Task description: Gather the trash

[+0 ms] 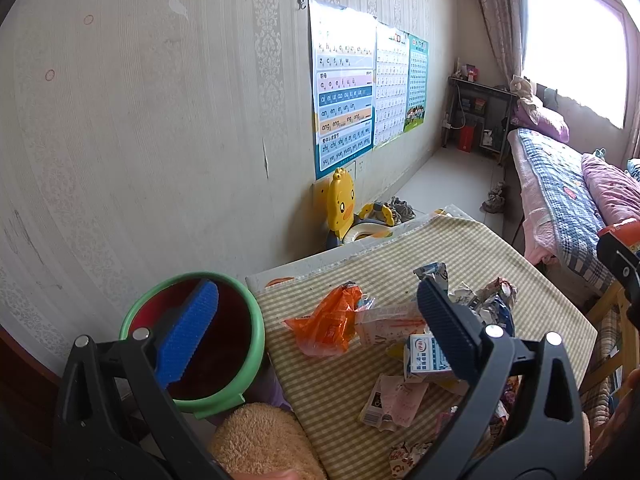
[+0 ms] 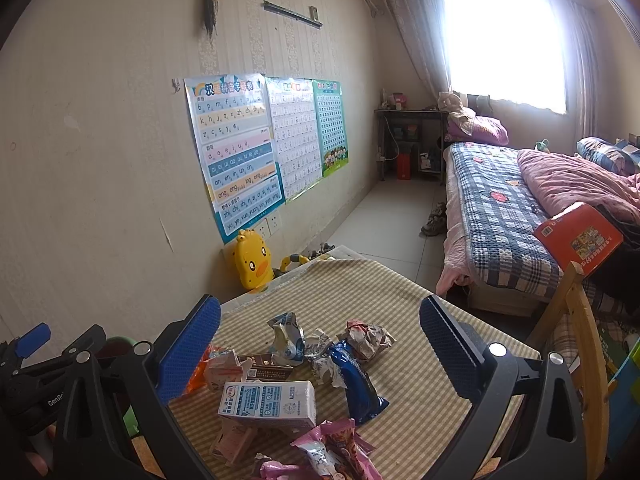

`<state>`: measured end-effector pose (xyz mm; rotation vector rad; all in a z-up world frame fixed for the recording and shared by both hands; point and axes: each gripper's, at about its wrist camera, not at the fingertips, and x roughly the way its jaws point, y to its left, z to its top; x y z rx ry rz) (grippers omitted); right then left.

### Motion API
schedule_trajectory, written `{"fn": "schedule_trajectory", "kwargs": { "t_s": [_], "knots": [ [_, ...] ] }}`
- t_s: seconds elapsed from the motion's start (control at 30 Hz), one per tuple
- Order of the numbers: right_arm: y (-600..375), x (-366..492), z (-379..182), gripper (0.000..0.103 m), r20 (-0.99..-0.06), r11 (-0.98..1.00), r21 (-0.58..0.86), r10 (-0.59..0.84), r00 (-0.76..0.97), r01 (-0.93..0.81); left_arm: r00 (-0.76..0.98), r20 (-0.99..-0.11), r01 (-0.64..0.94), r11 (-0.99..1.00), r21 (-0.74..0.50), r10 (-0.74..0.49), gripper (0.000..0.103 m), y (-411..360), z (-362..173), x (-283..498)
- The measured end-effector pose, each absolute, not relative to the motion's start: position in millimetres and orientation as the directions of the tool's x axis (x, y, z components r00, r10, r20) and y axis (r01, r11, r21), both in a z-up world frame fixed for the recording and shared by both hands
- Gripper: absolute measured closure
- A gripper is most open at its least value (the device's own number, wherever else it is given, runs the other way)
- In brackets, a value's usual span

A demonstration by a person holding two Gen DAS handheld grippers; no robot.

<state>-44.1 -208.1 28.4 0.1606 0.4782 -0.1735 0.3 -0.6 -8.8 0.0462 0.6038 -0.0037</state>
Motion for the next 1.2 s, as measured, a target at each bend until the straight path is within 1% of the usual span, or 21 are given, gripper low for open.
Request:
{"fn": "schedule_trajectory", "kwargs": {
  "t_s": [1.2],
  "knots": [
    [-203.6,-39.8,20.8,0.007,-0.48,0.973,0.115,-0.12,0.869,0.198,0.81,-0.585,0.002,0.999,0.046,0.026,0.005,4.6,-11.6,5.8]
  ]
}}
